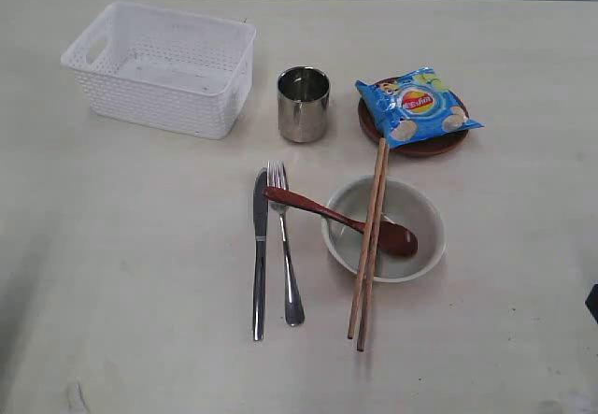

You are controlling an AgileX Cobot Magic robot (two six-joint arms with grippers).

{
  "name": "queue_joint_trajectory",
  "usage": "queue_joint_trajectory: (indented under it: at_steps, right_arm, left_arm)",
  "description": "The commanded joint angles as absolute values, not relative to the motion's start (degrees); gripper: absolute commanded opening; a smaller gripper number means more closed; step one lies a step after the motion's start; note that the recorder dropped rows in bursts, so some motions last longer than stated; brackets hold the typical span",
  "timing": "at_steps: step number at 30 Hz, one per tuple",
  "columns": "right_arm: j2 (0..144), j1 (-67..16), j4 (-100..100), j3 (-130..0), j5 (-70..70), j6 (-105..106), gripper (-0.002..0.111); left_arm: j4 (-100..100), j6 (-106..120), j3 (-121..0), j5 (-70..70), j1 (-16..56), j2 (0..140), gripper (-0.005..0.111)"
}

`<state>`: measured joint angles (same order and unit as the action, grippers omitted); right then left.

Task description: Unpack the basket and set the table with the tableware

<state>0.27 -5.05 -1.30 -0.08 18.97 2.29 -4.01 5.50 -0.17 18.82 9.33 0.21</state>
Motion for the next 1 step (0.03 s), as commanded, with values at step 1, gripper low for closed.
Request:
queue_joint_trajectory:
  at_steps: [1]
  right_arm:
    - [0.0, -4.8, -1.7, 0.0, 18.4, 2.1, 0.000]
  left_arm:
    - [-4.0, 5.6, 0.0, 18.4, 9.3, 0.0, 0.003]
